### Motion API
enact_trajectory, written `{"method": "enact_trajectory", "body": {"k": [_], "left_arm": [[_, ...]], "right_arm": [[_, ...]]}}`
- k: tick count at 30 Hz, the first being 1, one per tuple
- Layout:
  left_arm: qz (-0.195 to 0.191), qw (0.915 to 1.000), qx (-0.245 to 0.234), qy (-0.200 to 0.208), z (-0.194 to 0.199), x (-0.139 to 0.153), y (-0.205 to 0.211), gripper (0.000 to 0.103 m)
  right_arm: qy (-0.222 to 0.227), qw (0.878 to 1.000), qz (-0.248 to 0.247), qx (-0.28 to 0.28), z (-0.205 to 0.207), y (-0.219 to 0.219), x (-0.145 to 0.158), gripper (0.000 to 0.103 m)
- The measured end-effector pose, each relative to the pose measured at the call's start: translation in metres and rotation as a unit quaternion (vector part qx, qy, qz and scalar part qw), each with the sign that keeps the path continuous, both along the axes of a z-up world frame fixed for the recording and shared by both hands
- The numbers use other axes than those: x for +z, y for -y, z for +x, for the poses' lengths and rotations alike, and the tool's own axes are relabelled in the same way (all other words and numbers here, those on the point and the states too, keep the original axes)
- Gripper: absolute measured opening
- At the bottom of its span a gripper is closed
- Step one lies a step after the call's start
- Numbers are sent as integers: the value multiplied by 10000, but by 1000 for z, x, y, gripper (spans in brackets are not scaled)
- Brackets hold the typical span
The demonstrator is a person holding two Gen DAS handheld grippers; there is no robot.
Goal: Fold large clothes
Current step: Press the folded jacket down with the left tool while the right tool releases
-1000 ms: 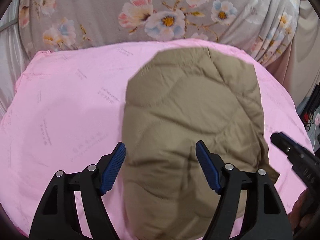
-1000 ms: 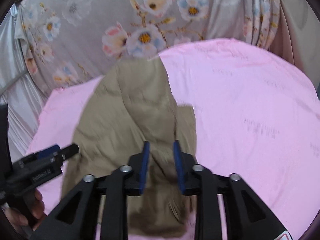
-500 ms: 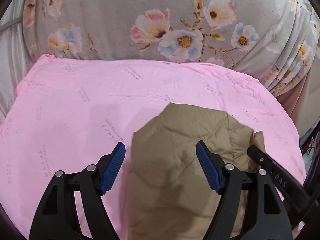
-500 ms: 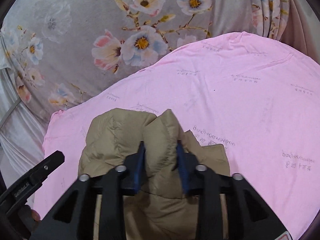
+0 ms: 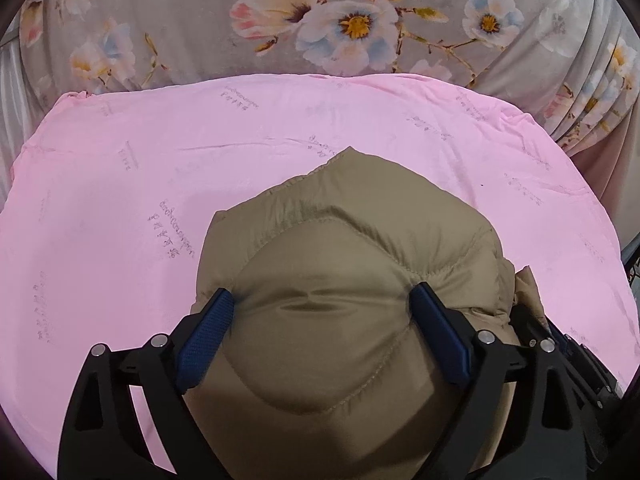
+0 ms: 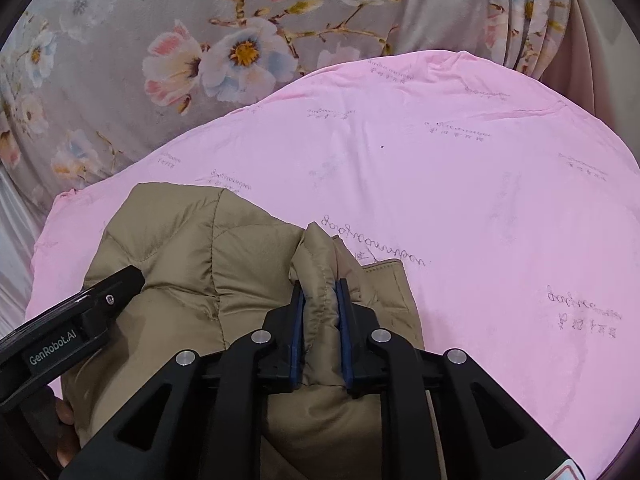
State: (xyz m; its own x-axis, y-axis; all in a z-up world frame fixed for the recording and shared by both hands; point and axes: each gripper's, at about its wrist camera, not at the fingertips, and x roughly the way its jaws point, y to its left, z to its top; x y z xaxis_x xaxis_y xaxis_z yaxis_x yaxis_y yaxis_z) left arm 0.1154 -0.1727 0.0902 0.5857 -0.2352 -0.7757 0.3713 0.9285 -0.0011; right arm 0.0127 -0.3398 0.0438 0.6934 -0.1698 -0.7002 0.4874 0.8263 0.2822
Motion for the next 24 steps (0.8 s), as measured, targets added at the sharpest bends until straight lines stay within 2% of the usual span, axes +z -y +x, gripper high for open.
{"method": "enact_trajectory", "body": {"k": [12, 24], "left_arm": [[156, 9995, 34, 287, 1, -20, 9, 93], [370, 9973, 122, 620, -3, -29, 18, 95]], "right_arm": [[0, 9999, 145, 30, 7, 5, -13, 21], [93, 9998, 169, -45, 8, 6, -18, 21]]}}
